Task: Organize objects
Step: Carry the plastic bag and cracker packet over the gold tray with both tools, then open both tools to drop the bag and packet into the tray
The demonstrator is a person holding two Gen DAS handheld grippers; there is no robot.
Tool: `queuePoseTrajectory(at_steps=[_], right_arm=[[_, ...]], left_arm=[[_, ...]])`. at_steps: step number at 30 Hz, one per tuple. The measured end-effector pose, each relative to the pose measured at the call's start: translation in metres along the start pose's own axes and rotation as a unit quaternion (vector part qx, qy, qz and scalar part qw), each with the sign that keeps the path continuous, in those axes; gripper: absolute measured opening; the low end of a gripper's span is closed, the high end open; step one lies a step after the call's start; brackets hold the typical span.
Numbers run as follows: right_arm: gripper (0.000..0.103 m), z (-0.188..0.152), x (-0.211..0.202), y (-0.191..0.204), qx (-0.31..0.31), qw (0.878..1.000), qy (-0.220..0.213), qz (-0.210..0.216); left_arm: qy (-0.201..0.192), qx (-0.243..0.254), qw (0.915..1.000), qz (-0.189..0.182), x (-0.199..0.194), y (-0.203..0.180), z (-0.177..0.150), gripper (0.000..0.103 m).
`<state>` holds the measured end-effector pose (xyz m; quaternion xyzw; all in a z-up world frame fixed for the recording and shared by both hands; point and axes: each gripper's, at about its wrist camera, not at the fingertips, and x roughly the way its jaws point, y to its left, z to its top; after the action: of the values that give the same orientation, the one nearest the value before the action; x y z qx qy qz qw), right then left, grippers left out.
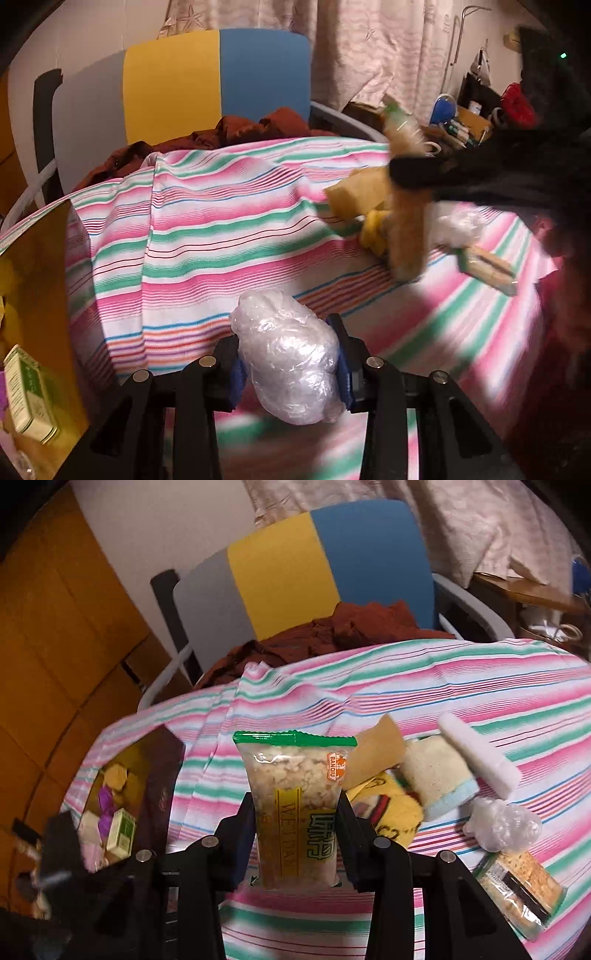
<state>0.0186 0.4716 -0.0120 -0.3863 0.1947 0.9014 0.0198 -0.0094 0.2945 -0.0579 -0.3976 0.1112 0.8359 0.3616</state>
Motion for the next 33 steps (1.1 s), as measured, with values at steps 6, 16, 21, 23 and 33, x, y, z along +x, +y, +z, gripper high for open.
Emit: queuePoseTrajectory(at_steps=[6, 16, 21, 23, 33], right_arm=[[0.041, -0.007, 0.009, 0.012, -0.030, 0.999, 0.022, -0.012], [0.041, -0.015, 0.007, 0.056, -0.042, 0.999, 0.029, 0.013], [0.041, -0.013, 0.012, 0.108, -0.070, 0.996, 0.031, 0.049], [0.041, -0.013, 0.016, 0.128, -0.083, 0.994, 0.036, 0.061], [0.043, 0.018, 0.066, 0.249, -0.126, 0.985, 0.055, 0.108]], left_arm=[[-0.040, -0.004, 0.9992, -0.006, -0.052, 0.007, 0.001, 0.039], [-0.080, -0.084, 0.9920, 0.050, -0.114, 0.081, -0.009, 0.039], [-0.090, -0.138, 0.9824, 0.088, -0.132, 0.131, -0.026, 0.039], [-0.090, -0.159, 0.9778, 0.103, -0.138, 0.149, -0.034, 0.039], [-0.081, -0.236, 0.9562, 0.153, -0.148, 0.214, -0.061, 0.047]])
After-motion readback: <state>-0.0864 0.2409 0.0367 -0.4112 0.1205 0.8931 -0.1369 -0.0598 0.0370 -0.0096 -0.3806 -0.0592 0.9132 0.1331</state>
